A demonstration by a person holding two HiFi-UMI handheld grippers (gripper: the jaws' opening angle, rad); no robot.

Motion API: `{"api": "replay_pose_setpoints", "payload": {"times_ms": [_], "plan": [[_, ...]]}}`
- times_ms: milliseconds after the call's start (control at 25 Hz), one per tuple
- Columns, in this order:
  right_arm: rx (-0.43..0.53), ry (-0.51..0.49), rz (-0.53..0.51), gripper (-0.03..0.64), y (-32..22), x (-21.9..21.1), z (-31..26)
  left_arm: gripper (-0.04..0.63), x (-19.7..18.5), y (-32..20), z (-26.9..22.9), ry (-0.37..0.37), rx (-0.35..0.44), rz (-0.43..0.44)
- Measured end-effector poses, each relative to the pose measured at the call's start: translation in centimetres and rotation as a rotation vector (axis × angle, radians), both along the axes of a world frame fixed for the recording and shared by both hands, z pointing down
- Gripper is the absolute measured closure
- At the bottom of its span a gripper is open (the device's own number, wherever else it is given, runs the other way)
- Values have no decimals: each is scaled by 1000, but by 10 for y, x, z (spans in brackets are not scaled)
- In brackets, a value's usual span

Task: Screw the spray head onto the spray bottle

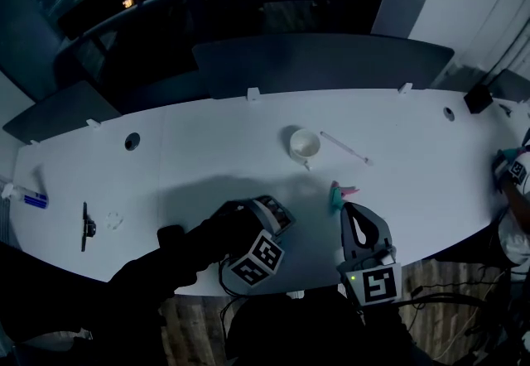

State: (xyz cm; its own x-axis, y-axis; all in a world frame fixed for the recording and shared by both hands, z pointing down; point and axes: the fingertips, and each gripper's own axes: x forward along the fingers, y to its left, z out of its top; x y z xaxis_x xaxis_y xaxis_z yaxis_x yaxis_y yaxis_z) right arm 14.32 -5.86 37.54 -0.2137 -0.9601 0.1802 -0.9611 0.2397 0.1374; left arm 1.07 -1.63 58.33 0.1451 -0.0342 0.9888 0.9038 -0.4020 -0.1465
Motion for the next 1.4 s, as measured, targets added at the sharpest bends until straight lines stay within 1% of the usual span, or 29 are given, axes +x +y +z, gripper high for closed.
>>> {"api": "replay_pose_setpoints", "payload": {"times_ms": [80, 120, 160, 200, 240, 280, 320, 440, 560, 640, 680, 720, 760, 800, 840, 920, 1000, 1080, 1160, 1200, 1280, 1400], "plan": [[-1, 1, 7, 612, 1, 3, 0, 42, -6, -2, 5, -38, -11, -8], [-2, 0, 10, 611, 2, 4, 1, 59, -9, -2, 6, -61, -20, -27], [-2, 0, 13, 611, 2, 5, 1, 99, -12, -2, 6, -76, -27, -57], [-1, 0, 15, 611, 2, 7, 1, 144, -13, -3, 5, -73, -35, -100], [0, 0, 17, 611, 2, 8, 1, 147, -13, -6, 3, -40, -51, -161], [-2, 2, 17, 611, 2, 9, 2, 148, -8, -10, -2, 28, -81, -242], [-6, 4, 14, 612, 2, 9, 3, 152, -1, -15, -12, 122, -126, -340], [-18, -1, -2, 611, 0, 6, 5, 153, 29, -35, -56, 455, -271, -640], [-19, 0, -28, 611, -2, -3, 6, 153, 49, -64, -96, 814, -390, -920], [-20, 3, -48, 612, -4, -10, 6, 153, 49, -90, -113, 1067, -450, -1123], [-19, 5, -57, 612, -5, -13, 7, 152, 46, -101, -118, 1184, -458, -1212], [-20, 9, -66, 612, -5, -15, 7, 152, 42, -111, -121, 1280, -448, -1286], [-22, 14, -74, 612, -5, -17, 7, 152, 37, -119, -120, 1351, -422, -1345], [-25, 18, -81, 612, -5, -19, 8, 152, 34, -124, -116, 1395, -390, -1389], [-29, 22, -87, 611, -5, -21, 8, 152, 32, -126, -110, 1418, -362, -1425], [-32, 29, -99, 611, -5, -24, 9, 152, 32, -128, -96, 1431, -336, -1484], [-30, 34, -109, 611, -5, -27, 9, 152, 32, -129, -88, 1436, -335, -1531], [-31, 39, -115, 611, -6, -28, 9, 153, 28, -130, -82, 1435, -359, -1590], [-32, 42, -120, 611, -6, -28, 9, 153, 21, -129, -73, 1396, -402, -1657], [-33, 40, -122, 612, -7, -28, 10, 155, 19, -126, -70, 1371, -418, -1677], [-37, 35, -123, 611, -8, -27, 11, 155, 17, -120, -66, 1333, -427, -1685], [-39, 28, -131, 612, -11, -28, 12, 155, 18, -111, -62, 1279, -422, -1674]]}}
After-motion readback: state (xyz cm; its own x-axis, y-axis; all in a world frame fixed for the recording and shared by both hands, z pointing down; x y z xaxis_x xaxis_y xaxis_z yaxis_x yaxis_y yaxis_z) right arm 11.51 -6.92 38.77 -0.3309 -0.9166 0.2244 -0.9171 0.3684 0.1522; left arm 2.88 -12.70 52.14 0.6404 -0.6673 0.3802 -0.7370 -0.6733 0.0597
